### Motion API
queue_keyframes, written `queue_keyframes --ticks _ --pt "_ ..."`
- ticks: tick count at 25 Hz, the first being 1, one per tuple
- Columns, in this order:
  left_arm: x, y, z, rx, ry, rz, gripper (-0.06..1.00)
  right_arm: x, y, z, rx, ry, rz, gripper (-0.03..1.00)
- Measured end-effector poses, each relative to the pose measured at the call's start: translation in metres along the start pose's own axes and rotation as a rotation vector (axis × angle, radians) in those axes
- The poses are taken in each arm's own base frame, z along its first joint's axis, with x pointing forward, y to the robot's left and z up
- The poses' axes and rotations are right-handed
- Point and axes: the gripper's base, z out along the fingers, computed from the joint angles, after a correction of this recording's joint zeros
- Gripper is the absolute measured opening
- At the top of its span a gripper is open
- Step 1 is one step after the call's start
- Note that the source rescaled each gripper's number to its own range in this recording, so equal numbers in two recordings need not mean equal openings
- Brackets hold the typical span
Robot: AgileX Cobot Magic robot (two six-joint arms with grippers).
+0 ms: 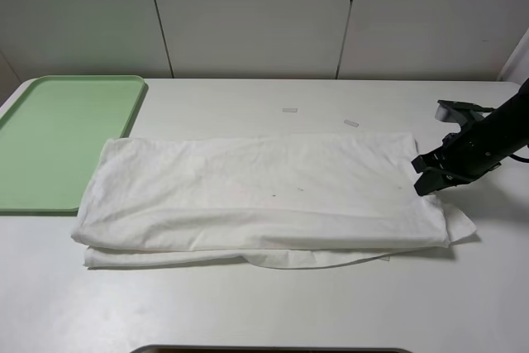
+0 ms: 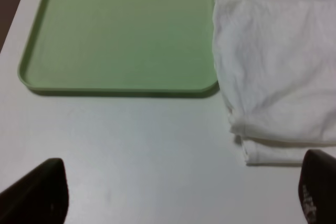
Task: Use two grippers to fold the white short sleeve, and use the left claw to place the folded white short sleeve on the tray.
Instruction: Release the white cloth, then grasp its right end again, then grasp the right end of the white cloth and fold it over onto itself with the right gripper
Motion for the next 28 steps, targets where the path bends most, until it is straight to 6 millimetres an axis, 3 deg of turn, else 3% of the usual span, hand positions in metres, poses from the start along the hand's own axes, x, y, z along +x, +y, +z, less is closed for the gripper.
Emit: queue_keyframes --ticks 5,15,24,28 --pt "0.000 0.000 0.000 0.000 0.001 0.000 0.86 -0.001 0.003 -0.004 0.023 0.007 -0.040 0.00" --pt "0.000 0.000 0.000 -0.001 0.000 0.000 0.86 -0.007 0.016 -0.040 0.142 -0.028 -0.099 0.00" --pt "0.000 0.000 0.000 -0.001 0.000 0.000 0.86 -0.017 0.064 -0.081 0.228 -0.131 -0.185 0.00" --pt "0.000 0.000 0.000 -0.001 0.000 0.000 0.86 -0.019 0.089 -0.080 0.229 -0.136 -0.186 0.00"
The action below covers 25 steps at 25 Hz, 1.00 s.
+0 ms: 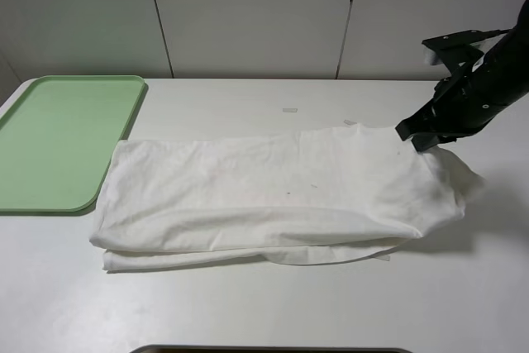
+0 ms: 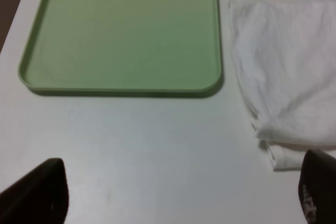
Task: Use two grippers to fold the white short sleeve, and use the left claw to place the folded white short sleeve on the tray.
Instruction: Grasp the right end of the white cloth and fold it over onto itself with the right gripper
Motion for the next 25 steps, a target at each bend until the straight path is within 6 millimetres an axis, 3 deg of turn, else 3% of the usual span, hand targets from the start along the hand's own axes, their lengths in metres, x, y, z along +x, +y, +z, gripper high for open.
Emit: queue_keyframes --ticks 6,8,16,19,25 --pt "0.000 0.000 0.000 0.000 0.000 0.000 0.86 -0.007 0.031 0.002 -0.028 -0.006 -0.020 0.00" --pt "0.000 0.000 0.000 0.000 0.000 0.000 0.86 -0.011 0.053 0.002 -0.052 -0.027 -0.044 0.00" --pt "0.000 0.000 0.000 0.000 0.000 0.000 0.86 -0.011 0.076 0.010 -0.091 -0.010 -0.051 0.00" --pt "0.000 0.000 0.000 0.000 0.000 0.000 0.86 -0.009 0.097 0.032 -0.133 0.029 -0.059 0.00" --pt "0.000 0.000 0.000 0.000 0.000 0.000 0.86 -0.008 0.118 0.048 -0.170 0.035 -0.055 0.00"
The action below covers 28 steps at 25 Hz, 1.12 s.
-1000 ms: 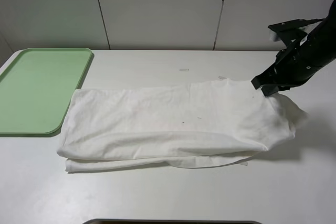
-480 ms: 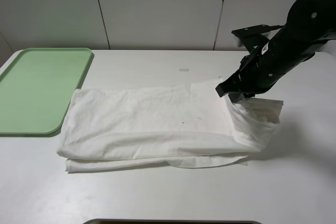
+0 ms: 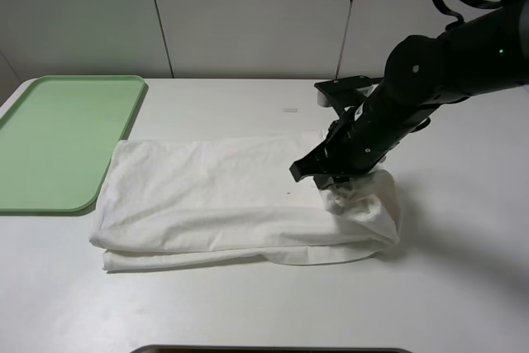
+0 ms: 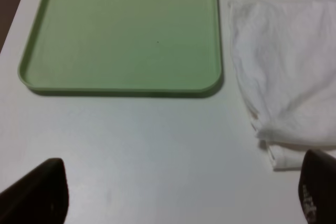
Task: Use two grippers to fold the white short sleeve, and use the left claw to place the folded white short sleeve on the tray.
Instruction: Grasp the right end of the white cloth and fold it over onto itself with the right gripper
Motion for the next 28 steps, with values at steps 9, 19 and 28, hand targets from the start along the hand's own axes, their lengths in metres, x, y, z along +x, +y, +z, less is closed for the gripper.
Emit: queue_keyframes --ticks 9,19,28 --pt "0.000 0.000 0.000 0.000 0.000 0.000 0.86 -0.004 0.030 0.013 -0.043 -0.063 -0.014 0.01" --pt "0.000 0.000 0.000 0.000 0.000 0.000 0.86 -0.008 0.037 0.013 -0.054 -0.119 -0.024 0.82" --pt "0.000 0.001 0.000 -0.013 0.000 0.005 0.86 -0.006 0.051 0.014 -0.067 -0.129 -0.145 0.96"
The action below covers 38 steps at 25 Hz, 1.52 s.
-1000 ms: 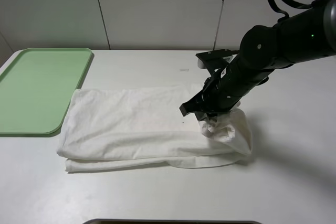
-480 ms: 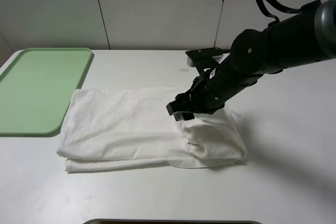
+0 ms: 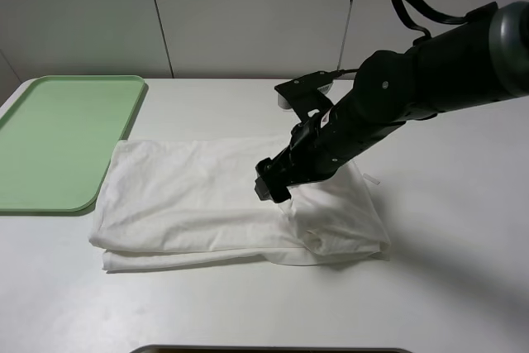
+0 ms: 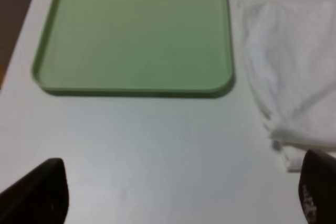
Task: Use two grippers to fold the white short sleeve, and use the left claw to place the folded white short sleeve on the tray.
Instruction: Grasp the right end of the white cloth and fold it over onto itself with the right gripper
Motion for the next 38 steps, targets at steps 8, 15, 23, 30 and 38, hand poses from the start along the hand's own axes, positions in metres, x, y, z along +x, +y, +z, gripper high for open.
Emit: queue_keyframes --ticks 8,15,23,30,38 --pt "0.000 0.008 0.000 -0.086 -0.002 0.034 0.86 -0.005 -0.033 -0.026 0.071 -0.027 -0.031 0.96" --pt "0.000 0.008 0.000 -0.086 -0.002 0.034 0.86 0.010 -0.083 -0.038 0.113 0.073 0.144 0.96" --pt "0.000 0.008 0.000 -0.086 -0.002 0.034 0.86 0.018 -0.124 -0.048 0.176 0.037 0.286 0.96" --pt "0.000 0.008 0.000 -0.087 -0.002 0.034 0.86 0.014 -0.128 -0.032 0.124 -0.053 0.541 0.96" --pt "0.000 0.008 0.000 -0.087 -0.002 0.034 0.86 0.018 -0.125 0.000 0.093 -0.039 0.695 0.96"
